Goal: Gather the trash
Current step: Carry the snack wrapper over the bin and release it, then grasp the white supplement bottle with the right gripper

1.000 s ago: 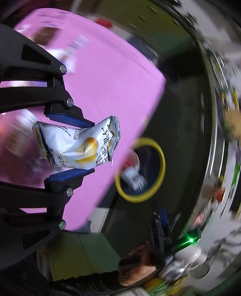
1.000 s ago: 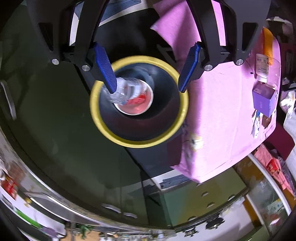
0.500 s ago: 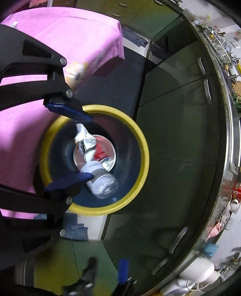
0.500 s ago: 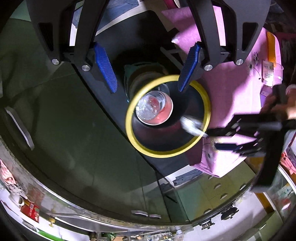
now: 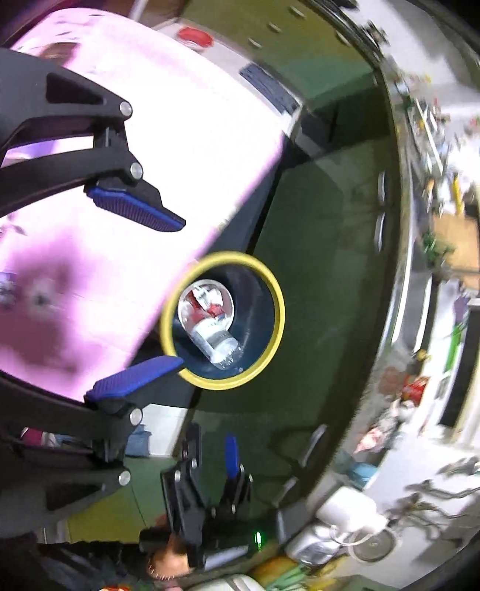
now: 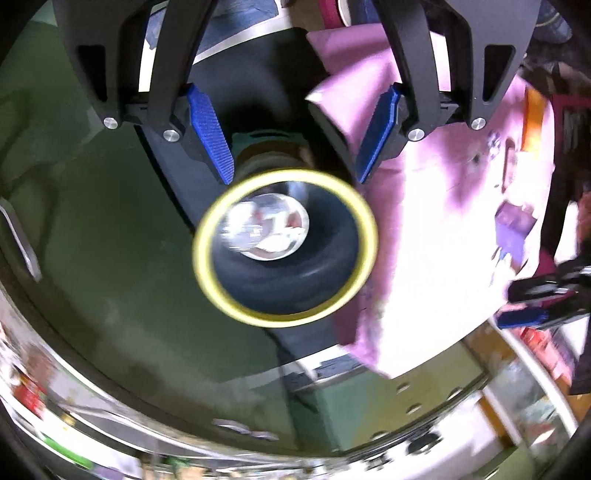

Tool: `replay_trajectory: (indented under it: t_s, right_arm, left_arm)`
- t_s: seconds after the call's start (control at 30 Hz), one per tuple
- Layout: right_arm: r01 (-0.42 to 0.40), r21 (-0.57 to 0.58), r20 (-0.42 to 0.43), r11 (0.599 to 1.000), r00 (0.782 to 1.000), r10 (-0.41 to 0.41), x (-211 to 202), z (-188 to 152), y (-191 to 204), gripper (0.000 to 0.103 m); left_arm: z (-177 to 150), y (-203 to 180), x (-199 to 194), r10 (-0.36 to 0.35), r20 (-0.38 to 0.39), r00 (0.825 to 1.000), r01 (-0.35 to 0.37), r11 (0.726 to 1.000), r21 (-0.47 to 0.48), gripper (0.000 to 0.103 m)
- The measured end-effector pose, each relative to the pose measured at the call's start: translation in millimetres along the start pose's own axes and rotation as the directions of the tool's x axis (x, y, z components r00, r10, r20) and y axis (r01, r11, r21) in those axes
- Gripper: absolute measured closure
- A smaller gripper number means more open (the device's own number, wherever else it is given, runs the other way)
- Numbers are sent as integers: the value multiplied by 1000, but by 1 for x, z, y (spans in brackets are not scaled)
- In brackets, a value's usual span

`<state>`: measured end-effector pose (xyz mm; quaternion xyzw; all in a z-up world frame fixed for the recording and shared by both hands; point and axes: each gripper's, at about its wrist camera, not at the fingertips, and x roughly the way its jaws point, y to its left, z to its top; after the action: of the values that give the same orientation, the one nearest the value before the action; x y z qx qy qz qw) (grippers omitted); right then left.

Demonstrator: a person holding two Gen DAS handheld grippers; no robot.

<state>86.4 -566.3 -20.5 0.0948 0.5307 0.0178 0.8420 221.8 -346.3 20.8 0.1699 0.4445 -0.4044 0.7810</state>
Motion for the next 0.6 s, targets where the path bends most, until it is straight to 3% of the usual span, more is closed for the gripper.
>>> replay_trajectory:
  t_s: [0.17,0.3,0.43,0.6]
  right_arm:
    - [-85,-123,-86,989,993,75,20,2,69,35]
    - [-153,-215,-148,964,981,123,31,5,130,35]
    - [-262,-250,-227,932,952,207,48,14,190,35]
    - [-331,-289,-341,898,912,226,71,13,257,35]
  left_arm:
    - [-77,36,-68,110,65,992,-105,991,-88,29]
    - [-133,60,-96,190,57,980,-179,971,-159,28]
    - [-178,87,-112,202,25,979,-189,948,-256,28]
    - [-225,102,-128,243,17,970,-226,922,-315,27]
